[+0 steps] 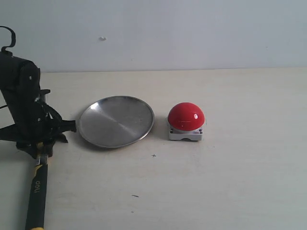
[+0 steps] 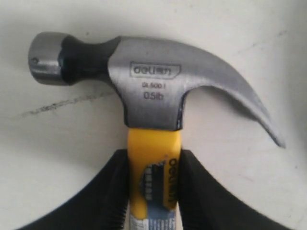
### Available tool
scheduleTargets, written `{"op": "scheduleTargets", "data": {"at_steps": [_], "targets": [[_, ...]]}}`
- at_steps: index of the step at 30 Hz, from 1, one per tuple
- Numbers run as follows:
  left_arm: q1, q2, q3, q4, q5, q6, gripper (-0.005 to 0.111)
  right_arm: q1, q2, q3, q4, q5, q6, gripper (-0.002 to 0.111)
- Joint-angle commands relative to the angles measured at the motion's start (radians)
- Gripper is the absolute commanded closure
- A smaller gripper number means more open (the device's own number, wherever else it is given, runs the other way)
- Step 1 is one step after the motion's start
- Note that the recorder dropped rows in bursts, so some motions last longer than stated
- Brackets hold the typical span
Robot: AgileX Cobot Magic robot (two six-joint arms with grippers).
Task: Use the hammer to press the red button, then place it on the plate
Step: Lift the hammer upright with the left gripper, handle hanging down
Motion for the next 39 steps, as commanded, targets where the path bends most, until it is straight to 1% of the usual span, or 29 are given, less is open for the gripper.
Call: {"op": "scheduleTargets", "data": {"at_steps": [1,10,12,20,34,39], "targets": [[0.007,0.008,-0.039,-0.030,0.162,0.055,0.107,-0.006,-0.006,-0.004,-0.003,-0.004,-0.002,0.108],[0.007,0.001,-0.044,-0.037,0.151,0.077,0.107,-0.006,-0.006,-0.004,-0.003,-0.004,-0.002,0.108],[0.007,-0.003,-0.045,-0.062,0.158,0.119,0.107,-0.006,-0.006,-0.004,-0.003,-0.004,-0.002,0.108],[0.016,-0.008,-0.101,-0.078,0.262,0.190,0.107,-0.006,-0.006,-0.004,-0.003,-0.004,-0.002,0.108],[0.016,-0.009,-0.184,-0.082,0.354,0.213,0.107,-0.006,-0.006,-0.004,-0.003,-0.004,-0.002,0.108],[0.016,-0.009,-0.184,-0.082,0.354,0.221,0.107,-0.006,-0.006,-0.004,-0.003,-0.004,-0.002,0.108]]}}
